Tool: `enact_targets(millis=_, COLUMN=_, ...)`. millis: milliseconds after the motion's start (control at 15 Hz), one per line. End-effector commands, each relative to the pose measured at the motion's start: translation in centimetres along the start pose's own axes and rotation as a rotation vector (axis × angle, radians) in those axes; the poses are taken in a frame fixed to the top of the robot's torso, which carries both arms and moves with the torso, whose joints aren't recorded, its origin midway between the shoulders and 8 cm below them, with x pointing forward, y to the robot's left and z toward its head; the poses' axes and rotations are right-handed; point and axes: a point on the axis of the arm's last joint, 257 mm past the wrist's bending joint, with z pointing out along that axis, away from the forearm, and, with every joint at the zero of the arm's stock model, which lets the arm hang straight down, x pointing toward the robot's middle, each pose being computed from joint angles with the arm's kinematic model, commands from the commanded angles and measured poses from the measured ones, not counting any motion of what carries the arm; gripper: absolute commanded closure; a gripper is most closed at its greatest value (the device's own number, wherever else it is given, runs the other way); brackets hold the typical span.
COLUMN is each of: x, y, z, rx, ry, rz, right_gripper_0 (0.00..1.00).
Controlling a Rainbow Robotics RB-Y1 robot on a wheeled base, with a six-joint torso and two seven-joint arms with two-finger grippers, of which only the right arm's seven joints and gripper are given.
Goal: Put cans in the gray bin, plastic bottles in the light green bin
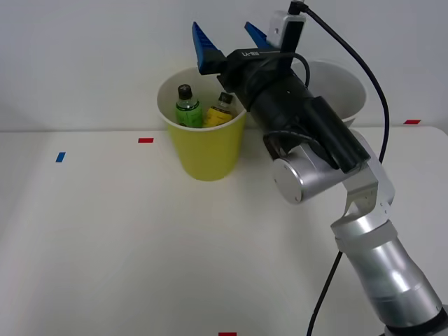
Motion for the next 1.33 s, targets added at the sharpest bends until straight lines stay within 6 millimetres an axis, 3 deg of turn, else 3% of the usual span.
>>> enact_targets(millis=67, x=-0.5, y=-2.1, z=-5.0, rx=0.047, ry=-0.008, rz=0.0, right_gripper_0=0.0)
enact_targets(millis=267, x=-0.7, y=-3.9, z=-10.0, rx=0.095, ry=0.006, rz=-0.032, right_gripper_0=0.0)
enact_targets(millis=667, x=-0.6, y=-7.5, z=-18.1, rx=0.184, ry=0.089, rz=-0.142, right_gripper_0=0.0)
enact_targets(millis=933, x=1.5, y=-10.6, z=-24.5, rx=0.299, ry=0.184, rz=-0.193, right_gripper_0=0.0)
enact_targets(millis=1333, x=4.5, y=-12.3, z=-32.1, rx=0.397, ry=0.287, rz=-0.253, right_gripper_0=0.0)
